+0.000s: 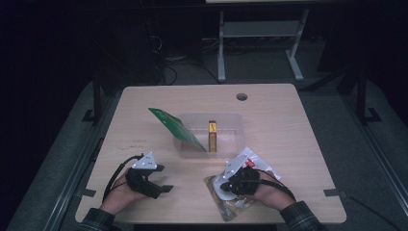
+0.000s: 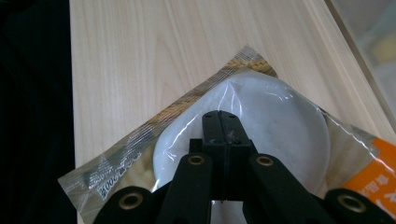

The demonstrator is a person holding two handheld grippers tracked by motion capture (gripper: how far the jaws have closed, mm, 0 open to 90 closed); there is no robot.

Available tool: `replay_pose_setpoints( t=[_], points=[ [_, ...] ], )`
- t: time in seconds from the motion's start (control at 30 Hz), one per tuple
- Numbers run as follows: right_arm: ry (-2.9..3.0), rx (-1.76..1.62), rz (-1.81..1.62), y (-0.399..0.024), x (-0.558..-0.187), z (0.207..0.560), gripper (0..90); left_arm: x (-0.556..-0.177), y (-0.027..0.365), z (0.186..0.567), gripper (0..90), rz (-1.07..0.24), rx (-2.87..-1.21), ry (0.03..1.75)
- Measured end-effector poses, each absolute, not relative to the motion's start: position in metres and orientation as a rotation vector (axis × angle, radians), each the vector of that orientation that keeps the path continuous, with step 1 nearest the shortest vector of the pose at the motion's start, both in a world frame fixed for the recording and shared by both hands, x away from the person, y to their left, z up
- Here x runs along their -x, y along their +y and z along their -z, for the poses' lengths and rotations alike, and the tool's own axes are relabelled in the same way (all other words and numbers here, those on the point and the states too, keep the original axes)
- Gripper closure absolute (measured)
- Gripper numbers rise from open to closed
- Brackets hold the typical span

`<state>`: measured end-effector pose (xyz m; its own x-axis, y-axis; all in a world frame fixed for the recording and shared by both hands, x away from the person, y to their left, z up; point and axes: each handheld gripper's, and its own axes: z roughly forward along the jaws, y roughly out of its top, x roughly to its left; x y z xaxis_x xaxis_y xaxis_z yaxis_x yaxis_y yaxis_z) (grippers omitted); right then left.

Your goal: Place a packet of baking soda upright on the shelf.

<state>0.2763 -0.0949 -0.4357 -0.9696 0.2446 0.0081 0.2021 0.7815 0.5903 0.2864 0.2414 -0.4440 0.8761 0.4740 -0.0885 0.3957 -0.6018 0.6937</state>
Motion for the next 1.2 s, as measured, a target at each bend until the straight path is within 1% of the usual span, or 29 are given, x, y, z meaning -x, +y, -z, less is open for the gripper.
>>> replay_pose_setpoints(
  t=[0.27, 0.4, 0.43, 0.6, 0.67, 0.7, 0.87, 1.03, 1.1, 1.2],
  points=[
    [2.883, -0.324, -0.971, -0.078, -0.272, 0.437, 89.7, -0.284, 0.237, 0.441, 16.2, -0.125, -2.261, 0.597],
    [2.836, -0.392, -1.039, -0.091, -0.274, 0.433, 89.6, -0.283, 0.231, 0.439, 16.2, -0.112, -2.242, 0.582],
    [2.828, -0.426, -1.055, -0.095, -0.274, 0.432, 88.2, -0.283, 0.229, 0.439, 16.2, -0.104, -2.236, 0.574],
    [2.735, -0.606, -1.103, -0.123, -0.273, 0.424, 73.5, -0.285, 0.216, 0.436, 16.2, -0.087, -2.224, 0.549],
    [2.697, -0.684, -1.127, -0.133, -0.271, 0.422, 65.4, -0.286, 0.207, 0.435, 16.2, -0.082, -2.222, 0.535],
    [2.685, -0.711, -1.139, -0.137, -0.271, 0.421, 63.7, -0.287, 0.201, 0.434, 16.2, -0.079, -2.211, 0.527],
    [2.582, -0.817, -1.175, -0.163, -0.266, 0.417, 49.3, -0.289, 0.174, 0.433, 16.2, -0.046, -2.216, 0.479],
    [2.493, -0.903, -1.221, -0.183, -0.262, 0.416, 38.7, -0.294, 0.145, 0.433, 16.2, -0.029, -2.219, 0.407],
    [2.470, -0.925, -1.229, -0.189, -0.261, 0.416, 36.3, -0.297, 0.133, 0.436, 18.6, 0.002, -2.227, 0.392],
    [2.448, -0.944, -1.239, -0.195, -0.259, 0.417, 33.5, -0.300, 0.114, 0.441, 18.7, 0.028, -2.245, 0.390]
  ],
)
